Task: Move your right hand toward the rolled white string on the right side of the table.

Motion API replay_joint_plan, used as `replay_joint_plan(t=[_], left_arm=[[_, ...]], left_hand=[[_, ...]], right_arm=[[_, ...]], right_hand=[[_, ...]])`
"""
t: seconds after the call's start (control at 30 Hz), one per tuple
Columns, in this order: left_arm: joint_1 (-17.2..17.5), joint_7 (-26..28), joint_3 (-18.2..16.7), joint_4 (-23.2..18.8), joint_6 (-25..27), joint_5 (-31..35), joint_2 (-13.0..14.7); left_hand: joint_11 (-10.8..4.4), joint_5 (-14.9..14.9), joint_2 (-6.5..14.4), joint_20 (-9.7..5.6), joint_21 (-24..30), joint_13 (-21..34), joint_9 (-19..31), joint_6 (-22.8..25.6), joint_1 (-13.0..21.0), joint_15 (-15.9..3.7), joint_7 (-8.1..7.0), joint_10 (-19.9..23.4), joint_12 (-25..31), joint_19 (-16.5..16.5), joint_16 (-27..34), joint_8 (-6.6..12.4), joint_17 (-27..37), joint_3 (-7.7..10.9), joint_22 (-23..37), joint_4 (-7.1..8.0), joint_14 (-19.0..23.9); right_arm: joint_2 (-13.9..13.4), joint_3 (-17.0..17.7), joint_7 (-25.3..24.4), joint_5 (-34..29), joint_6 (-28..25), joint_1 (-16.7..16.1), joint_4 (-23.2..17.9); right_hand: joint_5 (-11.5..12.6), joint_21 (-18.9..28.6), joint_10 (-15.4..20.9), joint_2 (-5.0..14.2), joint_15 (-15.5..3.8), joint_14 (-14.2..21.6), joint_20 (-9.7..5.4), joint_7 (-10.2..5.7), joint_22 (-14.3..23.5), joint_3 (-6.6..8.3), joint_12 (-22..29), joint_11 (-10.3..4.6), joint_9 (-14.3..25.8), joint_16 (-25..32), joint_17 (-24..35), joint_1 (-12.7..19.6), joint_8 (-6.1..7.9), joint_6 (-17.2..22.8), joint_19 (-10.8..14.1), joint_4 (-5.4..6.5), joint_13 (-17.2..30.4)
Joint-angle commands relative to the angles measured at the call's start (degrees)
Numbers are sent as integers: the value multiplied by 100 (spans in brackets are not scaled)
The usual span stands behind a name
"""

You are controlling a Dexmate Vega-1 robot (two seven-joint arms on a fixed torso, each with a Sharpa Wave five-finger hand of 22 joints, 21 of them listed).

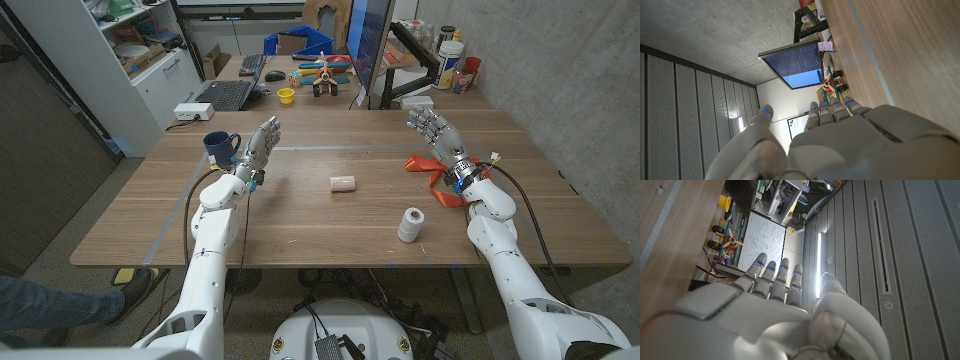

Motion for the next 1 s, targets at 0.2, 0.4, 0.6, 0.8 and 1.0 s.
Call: replay_joint_plan(t=[0.2,0.4,0.6,0.8,1.0], left_arm=[[-26,4,-5,12,36,57,5],[-18,13,7,-19,62,95,17],[-31,19,25,-17,82,124,19],[-78,7,57,-11,104,162,31],[-94,5,71,-52,143,199,47]], left_hand=[[-29,-10,43,-78,-39,16,29,21,30,-4,10,48,42,-41,24,13,24,-43,14,-10,-61],[-19,-12,48,-75,-52,16,29,24,31,0,10,46,41,-40,24,12,24,-48,15,-10,-61],[-13,-14,52,-68,-66,16,30,24,33,-2,7,45,41,-44,24,10,24,-53,16,-9,-60],[-31,-16,56,-61,-80,16,30,21,35,1,8,46,41,-46,22,7,24,-58,16,-9,-66],[-24,-18,60,-58,-96,16,30,22,37,-1,0,44,40,-51,22,5,23,-64,17,-9,-67]], right_arm=[[-79,-64,108,-12,239,-88,-146],[-96,-74,133,-21,346,-138,-198],[-122,-68,105,-57,457,-216,-282],[-88,-37,123,22,623,-344,-399],[-97,-23,161,86,686,-434,-491]], right_hand=[[41,-31,69,-55,-135,80,-131,-69,12,33,28,-69,22,-24,3,6,42,54,69,-63,22],[46,-64,107,-56,-142,109,-128,-88,13,41,32,-104,23,-28,1,13,44,94,82,-83,20],[50,-92,112,-55,-147,116,-128,-113,14,51,26,-101,23,-38,-1,21,43,120,91,-100,19],[53,-123,164,-53,-157,139,-130,-128,15,62,36,-143,24,-42,-3,33,47,160,101,-120,18],[56,-145,177,-51,-162,148,-131,-124,15,69,34,-114,24,-47,-4,38,45,178,111,-132,18]])
